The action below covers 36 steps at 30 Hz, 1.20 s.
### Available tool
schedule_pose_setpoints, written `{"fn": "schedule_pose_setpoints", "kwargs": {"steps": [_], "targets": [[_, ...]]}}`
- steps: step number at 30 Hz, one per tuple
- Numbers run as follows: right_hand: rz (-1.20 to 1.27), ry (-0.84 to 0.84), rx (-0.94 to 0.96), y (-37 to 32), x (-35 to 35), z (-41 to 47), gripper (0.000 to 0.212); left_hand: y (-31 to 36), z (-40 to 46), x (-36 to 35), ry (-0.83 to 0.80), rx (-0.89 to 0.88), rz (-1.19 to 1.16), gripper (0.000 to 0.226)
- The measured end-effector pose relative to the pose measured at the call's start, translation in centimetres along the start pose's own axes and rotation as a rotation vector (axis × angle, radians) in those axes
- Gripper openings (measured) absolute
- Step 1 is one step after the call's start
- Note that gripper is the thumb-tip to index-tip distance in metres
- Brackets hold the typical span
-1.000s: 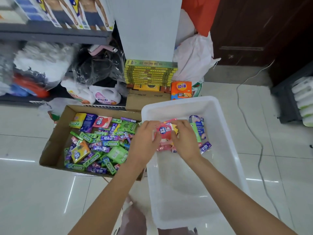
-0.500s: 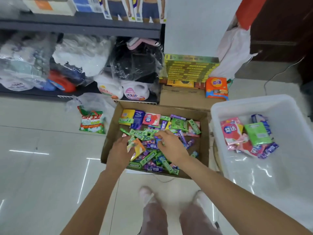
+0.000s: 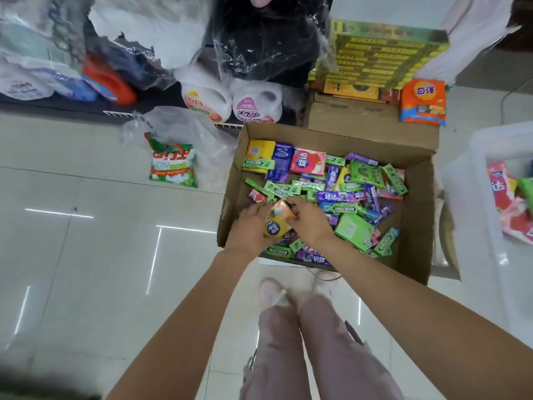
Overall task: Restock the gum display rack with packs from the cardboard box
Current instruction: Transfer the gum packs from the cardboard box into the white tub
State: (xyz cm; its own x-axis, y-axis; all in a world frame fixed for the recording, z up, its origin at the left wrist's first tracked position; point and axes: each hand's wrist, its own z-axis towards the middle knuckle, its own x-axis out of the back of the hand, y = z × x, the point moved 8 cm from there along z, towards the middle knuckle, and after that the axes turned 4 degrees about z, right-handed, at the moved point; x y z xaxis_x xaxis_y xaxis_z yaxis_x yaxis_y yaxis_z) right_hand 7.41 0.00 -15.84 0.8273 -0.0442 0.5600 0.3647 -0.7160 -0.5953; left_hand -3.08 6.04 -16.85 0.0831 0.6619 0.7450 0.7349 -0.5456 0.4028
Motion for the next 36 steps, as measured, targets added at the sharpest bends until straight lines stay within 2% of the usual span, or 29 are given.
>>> {"fn": "schedule_pose_setpoints", "kwargs": {"steps": [5, 10, 12, 14, 17, 20, 23, 26, 31, 34, 36], "targets": [[0.307, 0.120, -0.027, 0.3, 0.8, 0.9, 0.023, 0.3, 0.6, 0.5, 0.117, 0.012, -0.028, 0.083], [0.381, 0.202, 0.073, -0.2, 3.5, 1.8, 0.022, 1.9, 2.0, 2.8, 0.265, -0.018, -0.067, 0.077], [0.315, 0.277, 0.116, -0.3, 5.4, 2.4, 0.024, 2.2, 2.8, 4.0, 0.322, -0.003, -0.060, 0.078], [0.148, 0.301, 0.129, 0.1, 6.7, 3.5, 0.030, 2.0, 3.5, 5.1, 0.385, 0.044, -0.064, 0.076], [-0.120, 0.232, 0.139, 0.9, 7.3, 5.5, 0.048, 1.7, 4.1, 6.1, 0.419, 0.127, -0.090, 0.072], [-0.285, 0.121, 0.114, 1.8, 6.7, 6.7, 0.062, 1.7, 4.4, 6.4, 0.415, 0.156, -0.114, 0.073], [-0.413, 0.138, 0.130, 1.8, 6.3, 6.9, 0.064, 1.3, 4.6, 6.3, 0.410, 0.187, -0.135, 0.074], [-0.406, 0.250, 0.141, 1.8, 6.4, 6.4, 0.055, 1.0, 4.5, 6.1, 0.410, 0.212, -0.129, 0.075], [-0.249, 0.235, 0.098, 2.2, 6.6, 6.3, 0.045, 0.8, 4.1, 5.9, 0.415, 0.213, -0.136, 0.071], [-0.203, 0.216, 0.097, 2.1, 6.5, 6.7, 0.029, 0.6, 4.1, 5.4, 0.400, 0.188, -0.272, 0.066], [-0.191, 0.200, 0.072, 2.2, 6.3, 7.0, 0.033, 0.4, 4.0, 5.2, 0.394, 0.194, -0.393, 0.065]]}}
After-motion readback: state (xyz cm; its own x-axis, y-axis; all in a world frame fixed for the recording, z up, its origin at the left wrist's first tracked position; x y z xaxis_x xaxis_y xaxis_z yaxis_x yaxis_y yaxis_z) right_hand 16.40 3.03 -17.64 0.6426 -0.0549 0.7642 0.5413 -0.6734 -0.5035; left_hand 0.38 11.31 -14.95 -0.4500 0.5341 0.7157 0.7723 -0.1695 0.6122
